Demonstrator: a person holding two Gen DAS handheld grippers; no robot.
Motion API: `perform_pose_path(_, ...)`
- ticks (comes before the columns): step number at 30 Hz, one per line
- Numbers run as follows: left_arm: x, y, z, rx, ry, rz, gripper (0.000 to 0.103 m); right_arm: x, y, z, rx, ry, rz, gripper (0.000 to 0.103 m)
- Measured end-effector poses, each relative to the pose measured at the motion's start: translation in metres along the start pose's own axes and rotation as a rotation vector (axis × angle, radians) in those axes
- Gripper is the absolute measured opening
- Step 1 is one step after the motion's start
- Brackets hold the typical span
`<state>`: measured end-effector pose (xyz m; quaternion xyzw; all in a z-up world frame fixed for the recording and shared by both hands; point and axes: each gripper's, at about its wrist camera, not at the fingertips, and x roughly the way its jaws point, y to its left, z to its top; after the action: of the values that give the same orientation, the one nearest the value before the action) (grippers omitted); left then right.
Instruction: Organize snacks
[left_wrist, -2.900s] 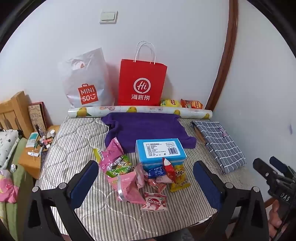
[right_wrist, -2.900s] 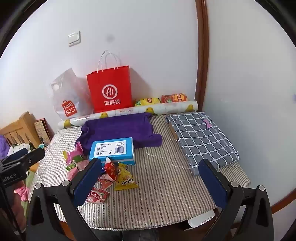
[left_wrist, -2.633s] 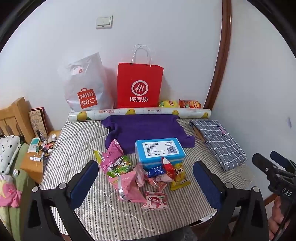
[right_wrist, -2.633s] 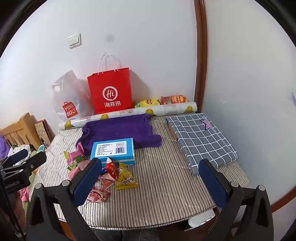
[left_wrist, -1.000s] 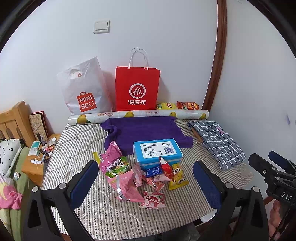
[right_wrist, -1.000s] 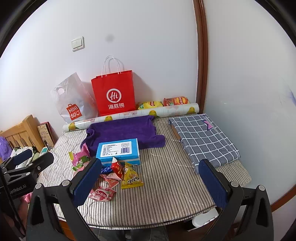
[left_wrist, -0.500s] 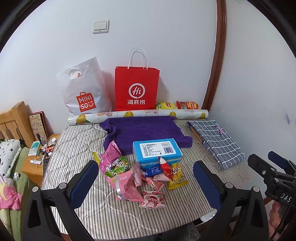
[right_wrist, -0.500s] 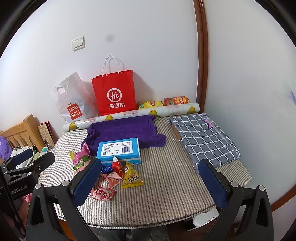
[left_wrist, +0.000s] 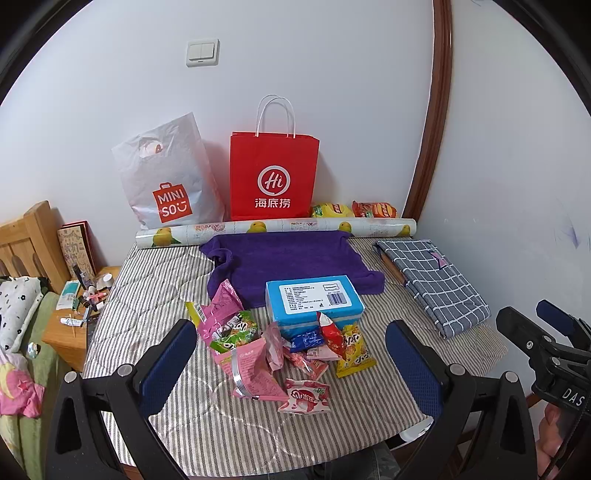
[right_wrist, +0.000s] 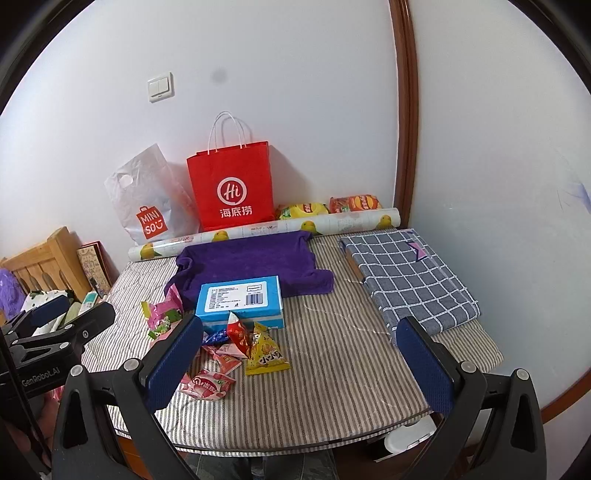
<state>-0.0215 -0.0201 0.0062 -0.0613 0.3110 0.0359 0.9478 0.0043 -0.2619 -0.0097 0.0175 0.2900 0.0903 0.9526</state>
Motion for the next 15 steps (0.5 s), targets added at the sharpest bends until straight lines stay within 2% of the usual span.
perform_pose_path(15,0.0,-0.0015,-0.0026,-0.001,0.0,-0.009,0.103,-0.0021,0.0024,-0.0014,-0.008,-0.006,0.007,0.103)
